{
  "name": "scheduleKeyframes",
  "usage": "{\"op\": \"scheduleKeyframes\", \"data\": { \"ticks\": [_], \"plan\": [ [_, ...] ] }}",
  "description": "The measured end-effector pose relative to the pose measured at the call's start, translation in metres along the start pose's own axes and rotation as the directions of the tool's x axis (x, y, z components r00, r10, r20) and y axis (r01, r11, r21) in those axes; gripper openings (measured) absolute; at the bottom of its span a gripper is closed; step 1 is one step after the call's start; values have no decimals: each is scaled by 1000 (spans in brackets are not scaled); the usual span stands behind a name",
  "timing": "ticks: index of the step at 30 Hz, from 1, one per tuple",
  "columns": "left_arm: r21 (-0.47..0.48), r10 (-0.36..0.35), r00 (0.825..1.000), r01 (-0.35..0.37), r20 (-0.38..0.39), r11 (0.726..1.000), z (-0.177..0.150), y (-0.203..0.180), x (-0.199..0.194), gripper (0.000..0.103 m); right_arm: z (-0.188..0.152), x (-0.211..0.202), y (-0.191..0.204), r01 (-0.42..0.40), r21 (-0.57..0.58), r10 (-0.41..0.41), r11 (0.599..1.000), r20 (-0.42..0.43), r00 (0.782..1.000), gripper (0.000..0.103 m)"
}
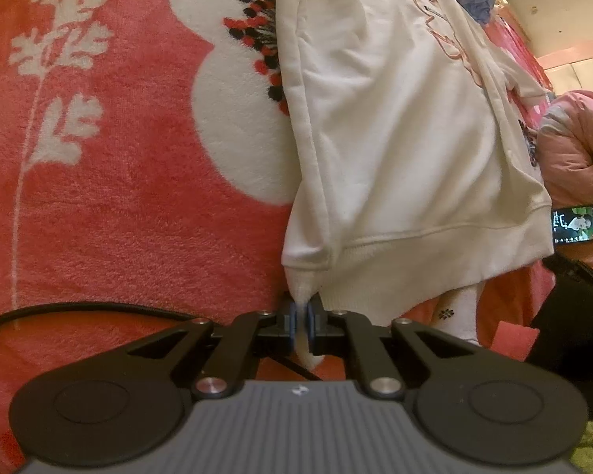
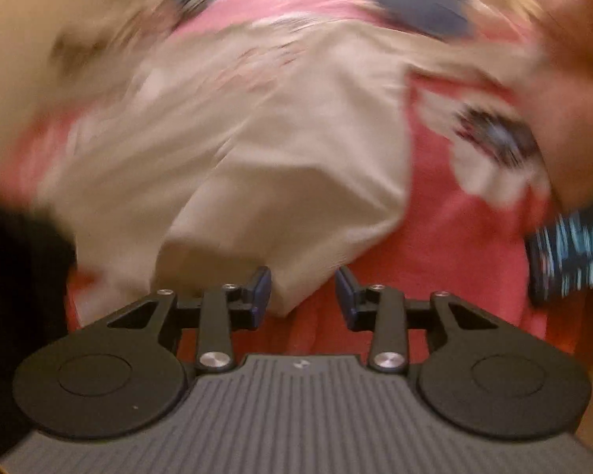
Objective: Fold clothes
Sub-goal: 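Hold the hem with the left gripper while the right gripper regrasps and folds the body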
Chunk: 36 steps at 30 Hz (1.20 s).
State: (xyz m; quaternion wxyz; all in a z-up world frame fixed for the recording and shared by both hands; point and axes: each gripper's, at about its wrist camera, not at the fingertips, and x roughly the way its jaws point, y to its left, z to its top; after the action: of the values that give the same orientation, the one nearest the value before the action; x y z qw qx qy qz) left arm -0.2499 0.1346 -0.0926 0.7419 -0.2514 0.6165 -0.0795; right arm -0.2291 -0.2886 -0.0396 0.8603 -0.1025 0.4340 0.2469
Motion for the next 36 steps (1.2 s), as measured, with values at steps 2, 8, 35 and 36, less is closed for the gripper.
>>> {"op": "scheduleKeyframes", "data": {
  "ticks": [2, 8, 35, 36],
  "plan": [
    [1, 0, 1000, 0, -1, 1000, 0, 1, 0, 6, -3, 6, 16, 3, -127, -6, 992, -20, 1000, 35],
    [10, 4, 1000, -4, 3, 1000, -1, -1, 2, 7, -1, 37, 40, 56, -350, -67, 935, -21, 998, 36],
    [-36, -37, 999, 38, 24, 999, -13, 19, -5, 7, -28, -24, -24, 323, 294, -360, 900, 80, 929, 0],
    [-37, -38, 999, 39, 24, 999, -13, 20, -5, 7, -39, -29, -32, 322, 366, -368, 873, 61, 928, 0]
  ]
}}
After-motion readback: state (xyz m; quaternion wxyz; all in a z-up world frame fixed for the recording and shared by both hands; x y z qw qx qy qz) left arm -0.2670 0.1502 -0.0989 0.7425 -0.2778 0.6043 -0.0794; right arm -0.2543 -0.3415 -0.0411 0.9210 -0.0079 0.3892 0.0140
